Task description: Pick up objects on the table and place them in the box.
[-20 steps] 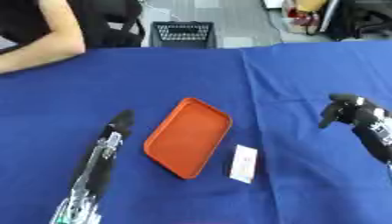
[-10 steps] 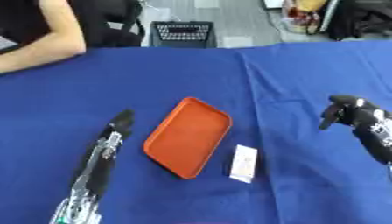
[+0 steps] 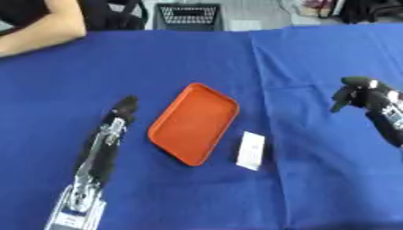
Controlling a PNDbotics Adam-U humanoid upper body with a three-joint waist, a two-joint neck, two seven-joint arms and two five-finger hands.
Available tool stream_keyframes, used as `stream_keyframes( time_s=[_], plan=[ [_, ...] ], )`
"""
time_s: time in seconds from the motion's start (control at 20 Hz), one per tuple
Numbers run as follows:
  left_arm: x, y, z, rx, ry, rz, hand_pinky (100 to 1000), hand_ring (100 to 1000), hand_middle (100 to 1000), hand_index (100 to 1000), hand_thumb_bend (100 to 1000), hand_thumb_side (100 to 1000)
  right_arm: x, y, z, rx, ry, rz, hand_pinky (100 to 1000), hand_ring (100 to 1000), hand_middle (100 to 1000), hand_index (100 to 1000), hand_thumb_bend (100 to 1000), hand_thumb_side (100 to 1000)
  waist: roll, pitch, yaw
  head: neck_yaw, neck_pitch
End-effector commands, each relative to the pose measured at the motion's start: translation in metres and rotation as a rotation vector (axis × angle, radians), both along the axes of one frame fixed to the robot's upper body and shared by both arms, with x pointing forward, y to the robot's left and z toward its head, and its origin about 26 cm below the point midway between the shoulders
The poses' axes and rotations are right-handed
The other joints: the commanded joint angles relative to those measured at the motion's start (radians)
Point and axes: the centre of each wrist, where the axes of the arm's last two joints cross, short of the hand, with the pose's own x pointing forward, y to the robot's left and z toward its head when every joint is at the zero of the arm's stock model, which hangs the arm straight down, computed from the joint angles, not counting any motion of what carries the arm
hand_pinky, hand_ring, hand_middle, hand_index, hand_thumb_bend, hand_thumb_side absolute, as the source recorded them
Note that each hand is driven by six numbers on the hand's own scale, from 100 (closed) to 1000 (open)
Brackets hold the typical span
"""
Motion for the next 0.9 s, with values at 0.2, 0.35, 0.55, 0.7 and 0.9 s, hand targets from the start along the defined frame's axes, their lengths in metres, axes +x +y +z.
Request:
stream_keyframes(
  time_s=[0.2, 0.35, 0.55, 0.7, 0.9],
  plan=[
    [0.0, 0.0, 0.004, 0.012, -0.016, -0.015, 1000, 1000, 1000, 1000, 193, 1000, 0.022, -0.015, 0.036, -0.243, -0.194, 0.114, 641, 613, 692, 888, 100, 751, -0.005, -0.007, 0.009, 0.007, 0.004],
    [0.0, -0.001, 0.003, 0.015, -0.014, -0.019, 1000, 1000, 1000, 1000, 194, 1000, 0.032, -0.018, 0.049, -0.366, -0.285, 0.165, 659, 637, 719, 890, 100, 714, -0.007, -0.008, 0.014, 0.007, 0.004],
    [0.0, -0.001, 0.003, 0.015, -0.013, -0.024, 1000, 1000, 1000, 1000, 194, 1000, 0.045, -0.02, 0.057, -0.518, -0.396, 0.23, 689, 676, 750, 896, 100, 668, -0.009, -0.01, 0.02, 0.007, 0.004],
    [0.0, -0.001, 0.003, 0.016, -0.012, -0.027, 1000, 1000, 1000, 1000, 195, 1000, 0.051, -0.018, 0.062, -0.601, -0.452, 0.264, 699, 691, 762, 901, 100, 669, -0.011, -0.011, 0.023, 0.007, 0.004],
    [0.0, -0.002, 0.002, 0.018, -0.011, -0.031, 1000, 1000, 1000, 1000, 194, 1000, 0.056, -0.006, 0.076, -0.713, -0.487, 0.305, 740, 744, 806, 942, 294, 610, -0.012, -0.012, 0.026, 0.007, 0.004]
  ],
)
